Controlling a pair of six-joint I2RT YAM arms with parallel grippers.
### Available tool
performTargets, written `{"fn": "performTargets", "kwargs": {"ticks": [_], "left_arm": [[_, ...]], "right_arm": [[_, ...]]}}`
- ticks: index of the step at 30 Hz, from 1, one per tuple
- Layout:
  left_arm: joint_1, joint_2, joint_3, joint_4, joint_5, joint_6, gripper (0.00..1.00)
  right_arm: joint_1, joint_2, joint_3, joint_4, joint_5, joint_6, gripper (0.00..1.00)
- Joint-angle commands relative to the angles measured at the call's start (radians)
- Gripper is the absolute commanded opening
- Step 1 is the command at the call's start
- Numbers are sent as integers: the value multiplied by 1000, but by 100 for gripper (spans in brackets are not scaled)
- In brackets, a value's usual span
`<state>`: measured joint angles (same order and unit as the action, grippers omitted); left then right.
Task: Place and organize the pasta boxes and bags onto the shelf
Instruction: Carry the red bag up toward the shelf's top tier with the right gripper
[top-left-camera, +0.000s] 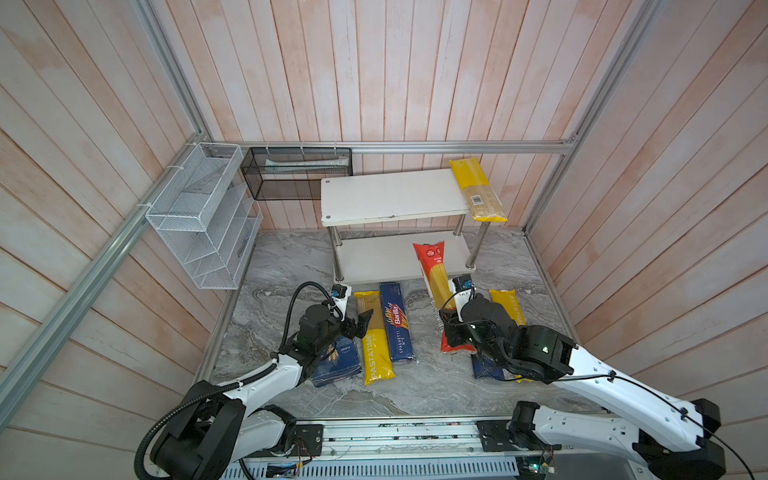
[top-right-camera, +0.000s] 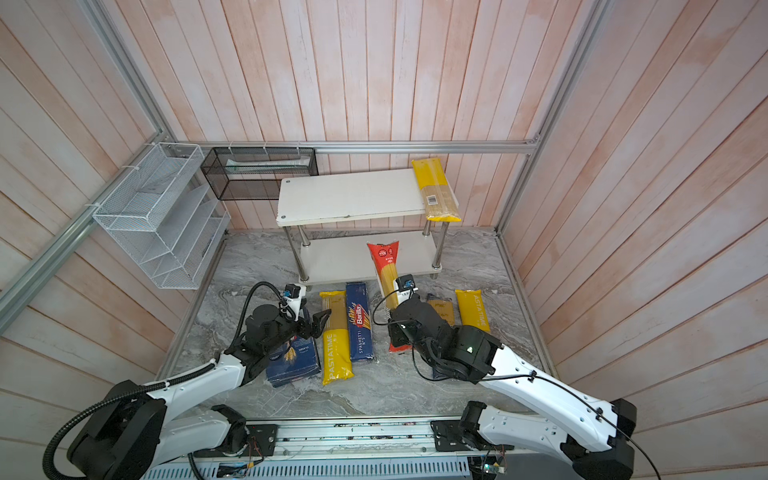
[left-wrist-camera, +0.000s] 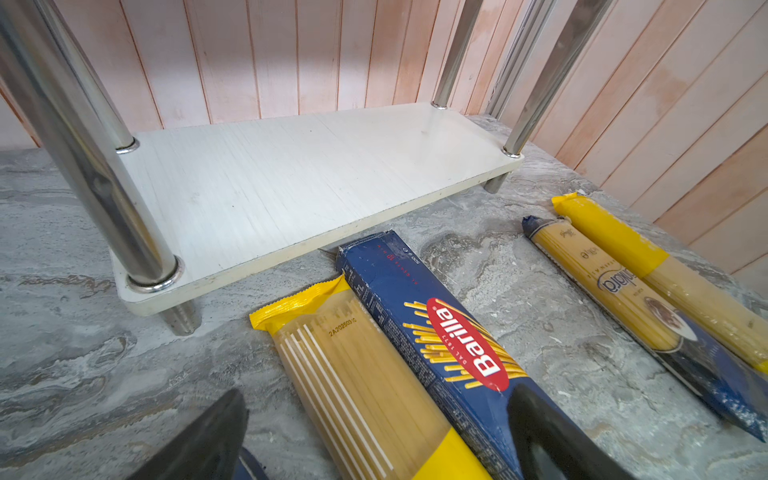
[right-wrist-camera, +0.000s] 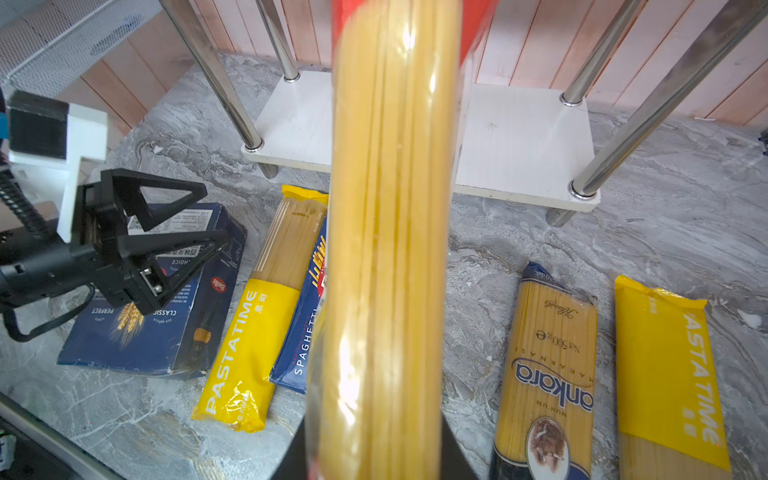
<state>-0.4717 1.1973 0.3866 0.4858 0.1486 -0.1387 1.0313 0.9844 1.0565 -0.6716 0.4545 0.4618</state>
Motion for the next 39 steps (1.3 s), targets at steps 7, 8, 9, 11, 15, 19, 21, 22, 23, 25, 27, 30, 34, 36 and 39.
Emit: {"fn": "performTargets", "kwargs": {"ticks": [7,8,9,11,15,19,21,22,23,25,27,30,34,36,39], "left_arm": [[-4,6,-4,0,-12,13,100],[-4,7,-5,0,-11,13,100],[-4,4,-5,0,-10,11,100],[-4,0,-8,1,-7,10,100],[-3,3,-11,10,-4,7,100],[-3,13,-5,8,-3,9,100],[-3,13,-5,8,-3,8,100],[-4,13,-5,9,-3,8,100],[-3,12,-6,10,-3,8,100],[-4,13,-6,10,-2,8,100],[-4,14,-6,11,-1,7,100],[-4,16,-6,12,-1,7,100],[-4,14,-6,12,3,5,100],[-4,11,-7,11,2,5,100],[-4,10,-11,11,-6,7,100]], "right_arm": [[-52,8,158,81,14,-83,4],[-57,11,163,83,12,-89,4],[-61,13,167,83,13,-95,4],[-70,20,179,80,14,-103,3],[-84,29,213,73,16,-120,2],[-95,40,256,61,18,-142,2],[-106,46,276,60,12,-153,2],[-113,52,290,55,7,-158,2],[-119,58,304,49,7,-162,2],[-132,74,339,35,6,-173,1],[-148,95,372,21,0,-183,1],[-179,124,420,6,-22,-200,1],[-232,165,489,-11,-54,-233,1],[-262,182,524,-20,-79,-251,1],[-317,206,569,-16,-111,-274,1]]}}
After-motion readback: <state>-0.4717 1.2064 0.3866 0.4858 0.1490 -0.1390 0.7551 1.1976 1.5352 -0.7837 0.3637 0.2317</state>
